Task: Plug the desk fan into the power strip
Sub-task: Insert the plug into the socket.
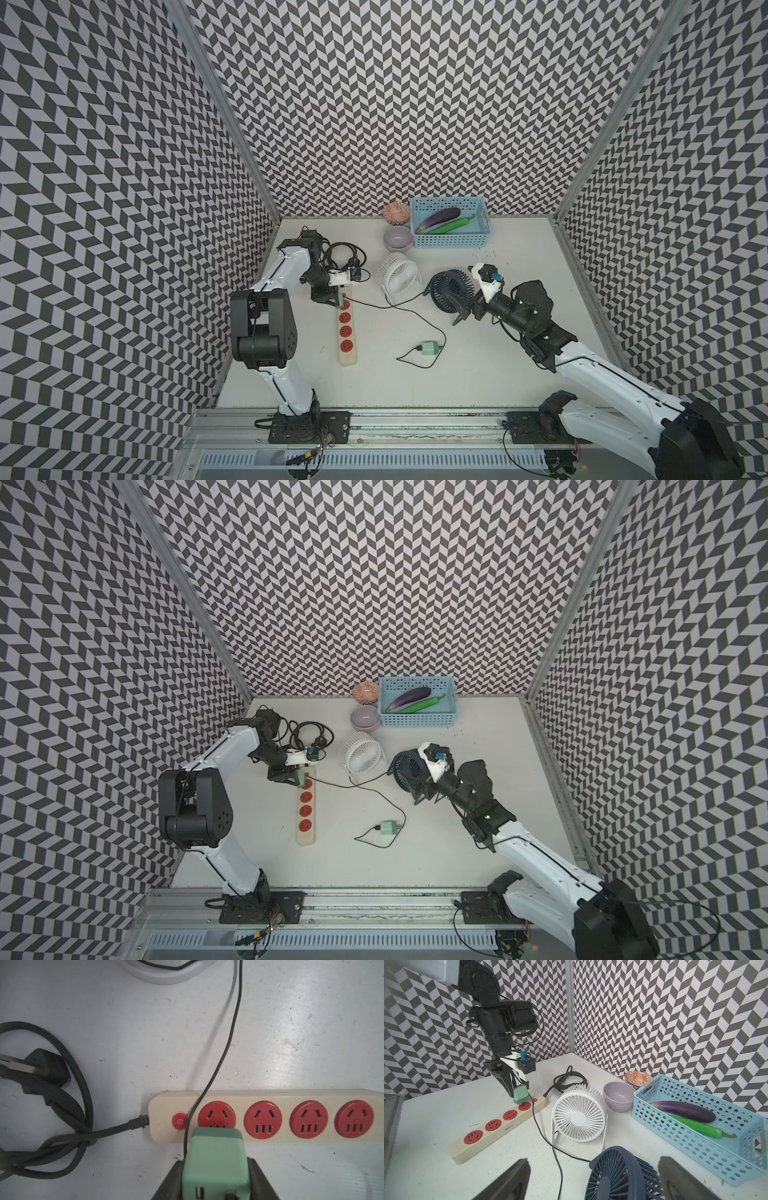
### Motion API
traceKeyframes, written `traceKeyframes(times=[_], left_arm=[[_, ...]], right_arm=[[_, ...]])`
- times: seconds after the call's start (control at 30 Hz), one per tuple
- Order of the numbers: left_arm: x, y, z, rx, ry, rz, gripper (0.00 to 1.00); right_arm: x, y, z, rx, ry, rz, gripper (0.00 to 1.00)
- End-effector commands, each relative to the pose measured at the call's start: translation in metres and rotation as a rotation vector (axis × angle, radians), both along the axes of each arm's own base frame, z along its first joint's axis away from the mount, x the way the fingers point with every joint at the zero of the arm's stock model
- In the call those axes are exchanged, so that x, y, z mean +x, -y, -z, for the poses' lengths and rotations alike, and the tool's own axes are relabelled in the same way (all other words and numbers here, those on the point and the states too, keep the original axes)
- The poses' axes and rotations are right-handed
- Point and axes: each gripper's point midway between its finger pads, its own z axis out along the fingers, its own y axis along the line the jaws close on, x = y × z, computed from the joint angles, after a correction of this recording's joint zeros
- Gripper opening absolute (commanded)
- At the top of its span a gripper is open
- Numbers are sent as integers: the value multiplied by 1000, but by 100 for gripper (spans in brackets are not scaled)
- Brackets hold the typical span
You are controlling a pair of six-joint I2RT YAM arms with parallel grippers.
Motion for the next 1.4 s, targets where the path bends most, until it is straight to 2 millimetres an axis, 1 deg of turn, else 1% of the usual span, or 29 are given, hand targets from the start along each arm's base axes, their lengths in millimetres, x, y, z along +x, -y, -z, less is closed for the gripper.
traceKeyframes(times=[0.0, 0.27, 0.33, 0.4, 0.5, 0.57, 0.67, 0.77, 0.9, 1.03, 1.17, 1.37], left_arm=[[4, 6, 38, 53, -30, 8, 0], [-4, 9, 53, 110, -70, 23, 0], [-5, 11, 55, 129, -78, 18, 0], [-4, 15, 54, 112, -77, 13, 0], [-9, 19, 59, 100, -89, 23, 0], [-12, 19, 64, 125, -98, 20, 0], [-20, 20, 66, 126, -104, 24, 0], [-27, 14, 70, 138, -110, 26, 0], [-26, 1, 69, 134, -101, -25, 0], [-30, -2, 72, 131, -64, -24, 0], [-22, 5, 73, 94, -65, -30, 0], [-5, 11, 86, 98, -97, -40, 0]], right_arm=[[5, 2, -11, 9, 36, 14, 100], [3, 2, -12, 13, 40, 12, 100], [3, 2, -12, 13, 39, 10, 100], [4, 2, -13, 7, 43, 14, 100], [3, 4, -14, 12, 49, 22, 100], [2, 5, -11, 13, 46, 23, 100], [1, 6, -12, 10, 51, 28, 100], [1, 7, -12, 14, 57, 33, 100], [2, 7, -11, 11, 54, 34, 100], [2, 7, -9, 25, 50, 34, 100], [4, 6, -9, 13, 48, 33, 100], [3, 7, -7, 15, 41, 40, 100]])
